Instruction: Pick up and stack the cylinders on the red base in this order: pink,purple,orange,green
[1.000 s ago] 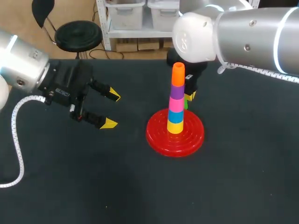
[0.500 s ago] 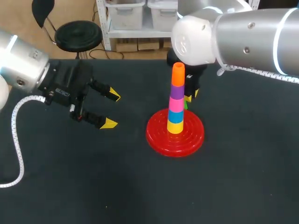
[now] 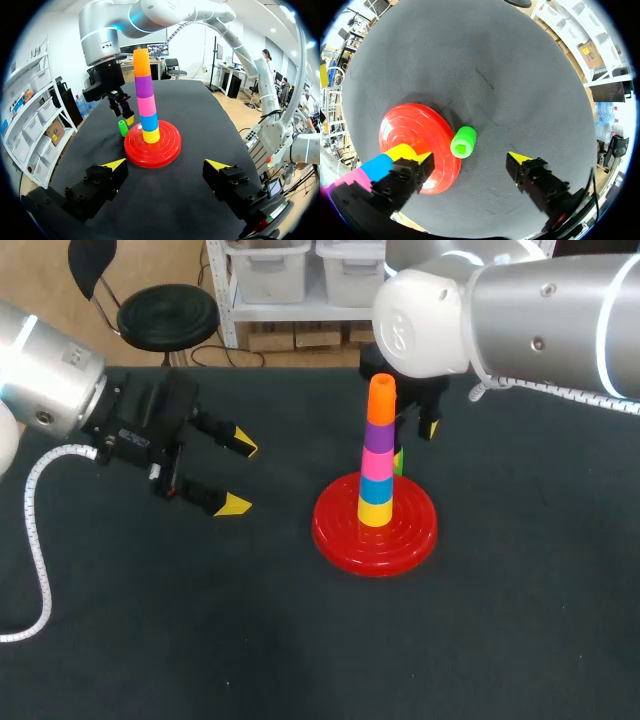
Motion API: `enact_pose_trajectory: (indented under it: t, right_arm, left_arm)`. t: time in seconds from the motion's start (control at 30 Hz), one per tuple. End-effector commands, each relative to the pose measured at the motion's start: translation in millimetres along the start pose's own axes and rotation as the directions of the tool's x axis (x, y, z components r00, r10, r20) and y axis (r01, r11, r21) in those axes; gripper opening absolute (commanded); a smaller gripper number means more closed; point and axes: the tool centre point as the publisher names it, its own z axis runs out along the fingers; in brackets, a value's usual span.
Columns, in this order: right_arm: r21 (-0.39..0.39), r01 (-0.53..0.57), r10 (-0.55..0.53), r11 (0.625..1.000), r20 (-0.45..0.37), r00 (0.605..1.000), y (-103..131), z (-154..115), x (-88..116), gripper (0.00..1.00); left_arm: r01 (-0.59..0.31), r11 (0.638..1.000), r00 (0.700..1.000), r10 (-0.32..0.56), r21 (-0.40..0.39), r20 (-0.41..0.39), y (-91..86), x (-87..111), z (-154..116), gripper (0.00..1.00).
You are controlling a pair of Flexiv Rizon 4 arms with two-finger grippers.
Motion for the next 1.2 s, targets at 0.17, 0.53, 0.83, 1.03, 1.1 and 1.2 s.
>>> enact_pose_trajectory:
  t: [0.17,0.53,0.83,1.03,1.1,1.2]
  right_arm:
    - [0.002,0.023,-0.023,1.0,0.0,1.0,3.9,2.7,-10.3,1.0]
    - [0.001,0.037,-0.037,0.999,-0.017,0.999,6.1,6.3,-16.7,1.0]
    - [-0.001,0.032,-0.032,0.999,-0.023,0.999,5.9,9.1,-12.7,1.0]
    - [-0.004,0.029,-0.029,1.0,-0.022,0.999,7.0,10.2,-11.2,1.0]
    - [-0.005,0.03,-0.03,1.0,-0.022,0.999,7.8,10.8,-10.3,1.0]
    - [-0.004,0.03,-0.03,1.0,-0.025,0.999,8.7,11.9,-9.0,1.0]
  left_arm:
    - [-0.002,1.0,1.0,0.002,-0.002,0.002,-0.2,1.0,0.5,1.0]
    - [-0.002,1.0,1.0,0.002,-0.002,0.002,-0.2,1.0,0.5,1.0]
    - [-0.002,1.0,1.0,0.002,-0.002,0.002,-0.2,1.0,0.5,1.0]
    - [-0.002,1.0,1.0,0.002,-0.002,0.002,-0.2,1.0,0.5,1.0]
    - [-0.002,1.0,1.0,0.002,-0.002,0.002,-0.2,1.0,0.5,1.0]
    - [-0.002,1.0,1.0,0.002,-0.002,0.002,-0.2,1.0,0.5,1.0]
